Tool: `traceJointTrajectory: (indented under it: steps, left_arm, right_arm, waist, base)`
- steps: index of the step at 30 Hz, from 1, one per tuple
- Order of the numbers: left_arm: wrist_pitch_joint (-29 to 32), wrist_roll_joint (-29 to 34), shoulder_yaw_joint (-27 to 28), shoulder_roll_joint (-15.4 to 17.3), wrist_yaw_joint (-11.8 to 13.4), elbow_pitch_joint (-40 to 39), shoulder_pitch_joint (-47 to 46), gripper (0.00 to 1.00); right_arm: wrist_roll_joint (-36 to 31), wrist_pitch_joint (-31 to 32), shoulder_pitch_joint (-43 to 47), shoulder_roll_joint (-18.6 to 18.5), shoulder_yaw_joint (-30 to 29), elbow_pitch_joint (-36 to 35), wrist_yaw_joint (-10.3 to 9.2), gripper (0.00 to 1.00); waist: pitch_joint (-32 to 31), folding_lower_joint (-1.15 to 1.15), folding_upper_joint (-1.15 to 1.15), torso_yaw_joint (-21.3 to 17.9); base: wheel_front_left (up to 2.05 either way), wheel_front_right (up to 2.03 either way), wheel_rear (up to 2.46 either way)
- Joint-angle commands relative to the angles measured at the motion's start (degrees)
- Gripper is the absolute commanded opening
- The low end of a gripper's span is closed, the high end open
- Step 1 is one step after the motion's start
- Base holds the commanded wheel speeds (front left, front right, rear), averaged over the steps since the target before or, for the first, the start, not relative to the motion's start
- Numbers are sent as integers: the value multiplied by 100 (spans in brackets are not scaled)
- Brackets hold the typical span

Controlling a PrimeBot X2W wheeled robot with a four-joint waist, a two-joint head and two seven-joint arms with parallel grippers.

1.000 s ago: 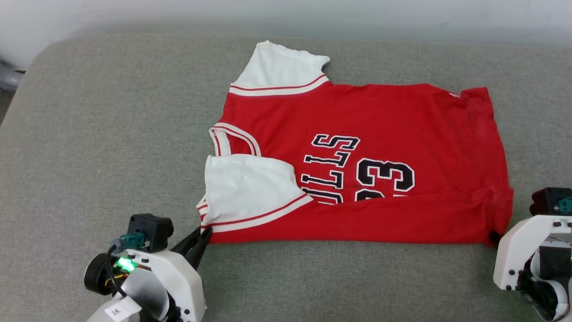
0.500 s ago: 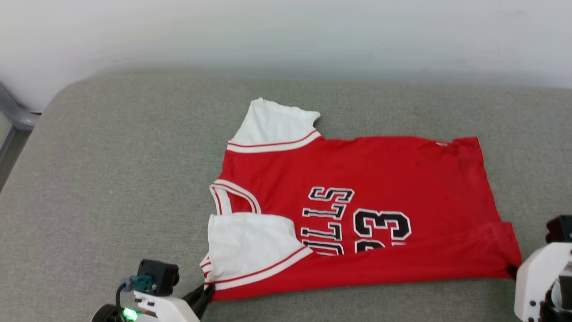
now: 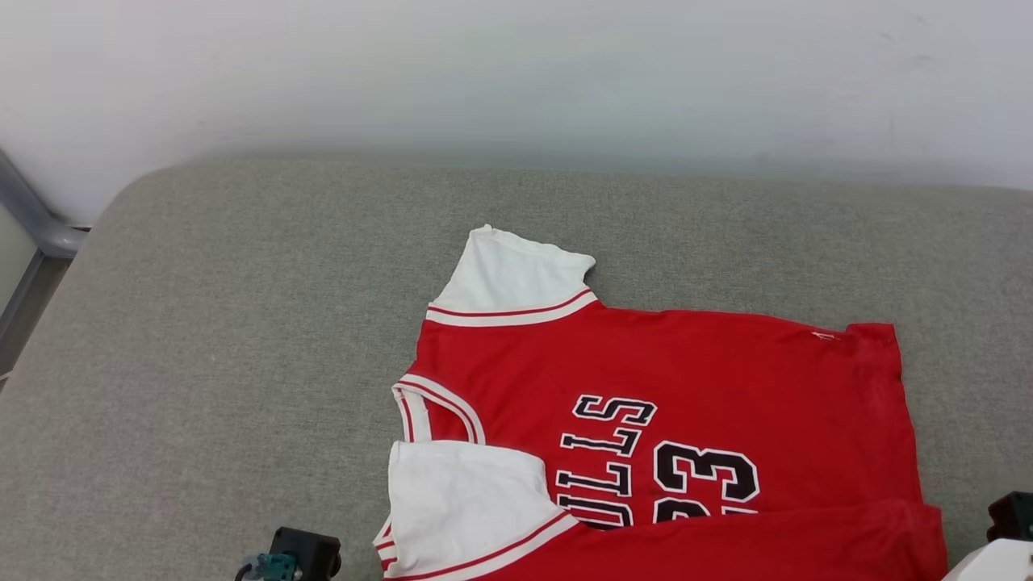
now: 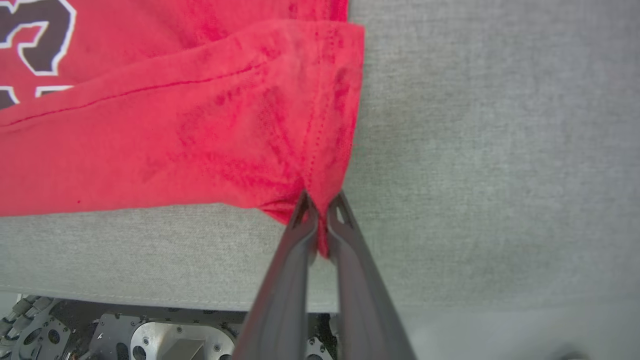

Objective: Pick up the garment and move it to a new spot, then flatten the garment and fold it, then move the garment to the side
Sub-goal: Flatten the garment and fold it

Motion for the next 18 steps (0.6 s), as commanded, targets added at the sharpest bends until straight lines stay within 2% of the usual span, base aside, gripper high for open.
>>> traceJointTrajectory:
  steps: [1,2,3,11,15,18]
  left_arm:
    - [-79,13,4,-26,-30,99,21,37]
    - [-104,44,-8,-32,-52,152,-5,84]
    - [-131,67,-17,-36,-68,200,-40,100]
    - [-733,301,173,-127,-32,362,-332,100]
    - [-1478,504,421,-221,22,371,-545,100]
    - [-2048,691,535,-271,-39,355,-669,100]
  right_arm:
    - [-54,-97,69,34,-18,52,-7,0]
    - [-112,-196,49,30,-29,77,-7,82]
    - [-168,-309,-4,54,-76,118,-7,100]
    - [-132,-1016,-368,4,89,223,-6,100]
    - [-90,-1599,-618,-36,145,136,-6,100]
    - [-76,-2106,-791,-121,336,-13,-6,100]
  waist:
    - [0,0,0,-24]
    - [4,0,0,-31]
    - [4,0,0,-38]
    - [-55,0,0,-82]
    - [-74,0,0,-103]
    - [-87,0,0,-124]
  base:
    - [0,0,0]
    - [0,0,0]
    - [0,0,0]
    - [0,0,0]
    - [0,0,0]
    - [0,0,0]
